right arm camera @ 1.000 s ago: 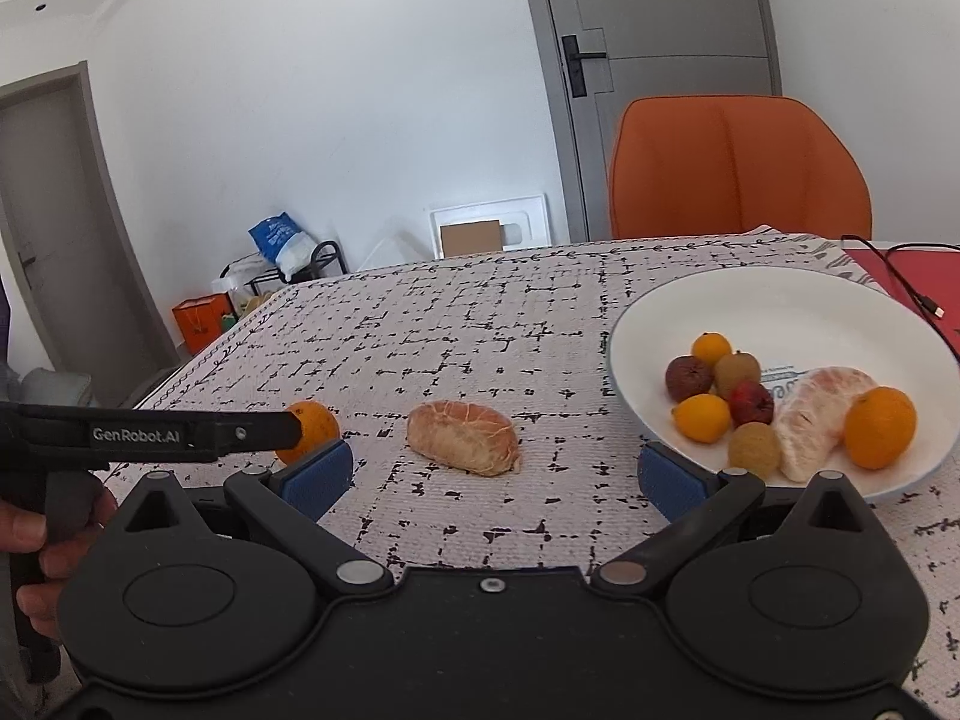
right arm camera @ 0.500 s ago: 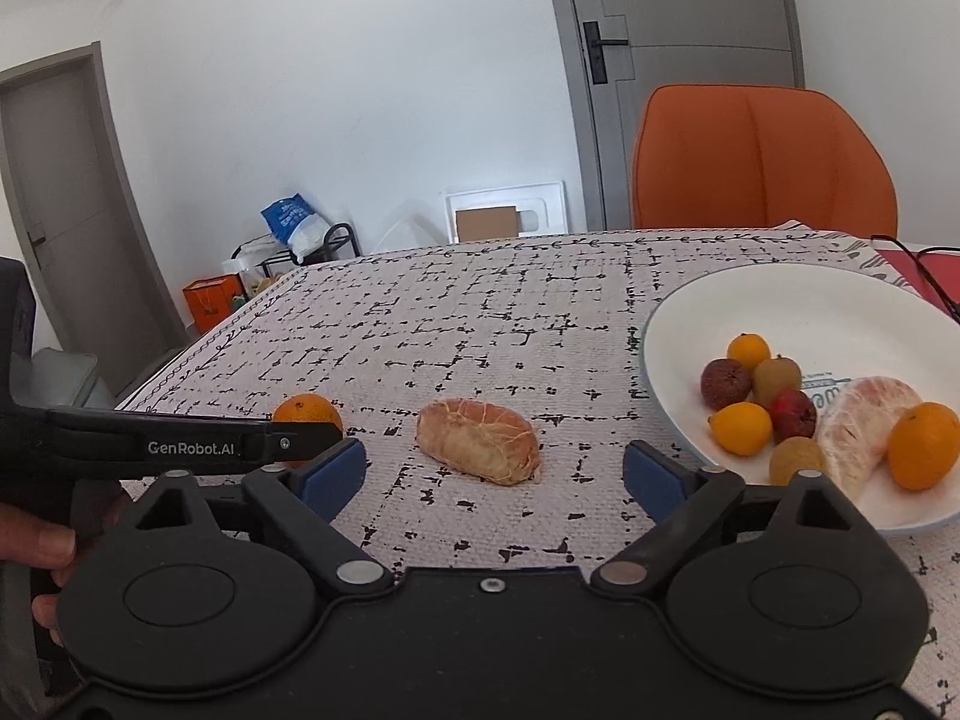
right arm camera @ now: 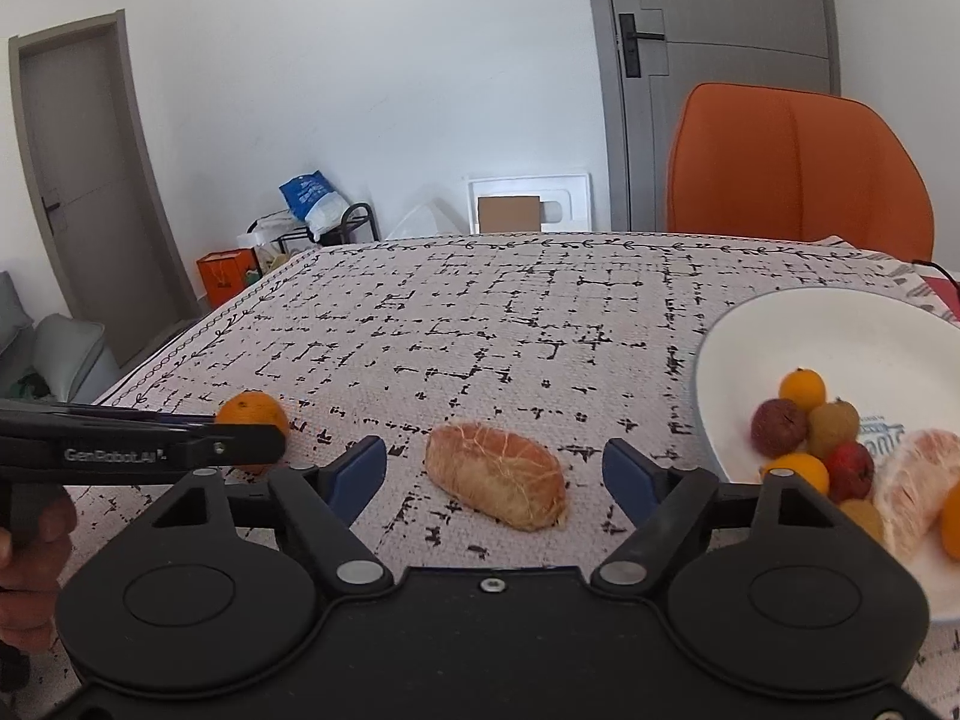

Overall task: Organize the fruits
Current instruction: 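Grasp the last orange with the left tool while the right tool approaches the pomelo segment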

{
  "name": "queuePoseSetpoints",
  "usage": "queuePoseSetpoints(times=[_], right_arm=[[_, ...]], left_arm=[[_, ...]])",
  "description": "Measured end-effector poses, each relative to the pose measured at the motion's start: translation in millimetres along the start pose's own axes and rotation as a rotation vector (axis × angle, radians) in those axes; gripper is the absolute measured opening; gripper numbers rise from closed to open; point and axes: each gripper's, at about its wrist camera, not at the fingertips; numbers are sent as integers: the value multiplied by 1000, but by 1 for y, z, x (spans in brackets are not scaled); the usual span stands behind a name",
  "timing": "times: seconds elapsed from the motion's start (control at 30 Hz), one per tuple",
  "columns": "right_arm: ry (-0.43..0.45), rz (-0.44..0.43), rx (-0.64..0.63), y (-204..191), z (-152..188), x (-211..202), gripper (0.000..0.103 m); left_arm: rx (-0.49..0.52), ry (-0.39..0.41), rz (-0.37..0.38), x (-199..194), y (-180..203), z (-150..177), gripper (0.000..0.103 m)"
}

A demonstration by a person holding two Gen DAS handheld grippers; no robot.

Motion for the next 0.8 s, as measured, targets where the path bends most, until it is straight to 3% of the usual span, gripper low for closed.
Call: queuePoseSetpoints(times=[0.47, 0.7, 0.8], right_arm=[[-35, 0, -49, -8, -3, 18, 64], [-65, -12, -38, -8, -1, 8, 42], [-82, -30, -41, -10, 2, 3, 40]], left_arm=[[-37, 7, -40, -12, -20, 5, 38], [-36, 13, -40, -16, -21, 6, 38], [-36, 15, -38, -16, -20, 5, 38]])
Point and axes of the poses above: each gripper's, at about its wrist camera, not at the fingertips, and x roughly the way its jaws point, y to its right, z to its underside, and after that the axes turned 11 degrees about x, right-handed
